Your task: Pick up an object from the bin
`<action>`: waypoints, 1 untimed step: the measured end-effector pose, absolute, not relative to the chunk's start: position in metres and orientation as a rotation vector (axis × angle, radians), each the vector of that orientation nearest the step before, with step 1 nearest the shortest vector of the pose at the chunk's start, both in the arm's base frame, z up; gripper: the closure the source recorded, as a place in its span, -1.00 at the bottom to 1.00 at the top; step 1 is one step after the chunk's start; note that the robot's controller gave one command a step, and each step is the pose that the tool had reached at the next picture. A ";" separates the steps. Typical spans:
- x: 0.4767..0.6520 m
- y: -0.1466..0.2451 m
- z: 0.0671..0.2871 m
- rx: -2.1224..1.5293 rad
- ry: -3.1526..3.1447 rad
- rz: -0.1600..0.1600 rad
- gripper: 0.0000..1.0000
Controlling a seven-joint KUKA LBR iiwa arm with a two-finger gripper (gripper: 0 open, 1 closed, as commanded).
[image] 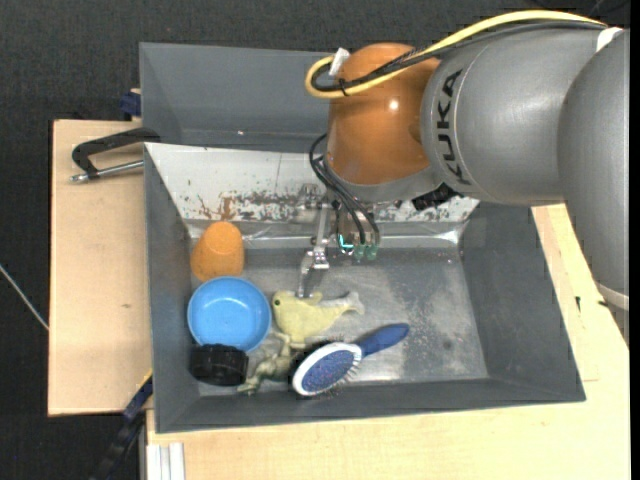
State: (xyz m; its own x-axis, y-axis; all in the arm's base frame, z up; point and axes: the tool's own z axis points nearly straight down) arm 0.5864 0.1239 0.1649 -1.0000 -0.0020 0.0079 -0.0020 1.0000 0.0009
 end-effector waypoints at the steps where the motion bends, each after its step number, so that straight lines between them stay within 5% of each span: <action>1: 0.518 0.110 0.146 0.151 -3.132 0.000 -1.00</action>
Offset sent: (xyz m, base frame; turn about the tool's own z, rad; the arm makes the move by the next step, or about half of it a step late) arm -0.0664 -0.0147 -0.0188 -0.0927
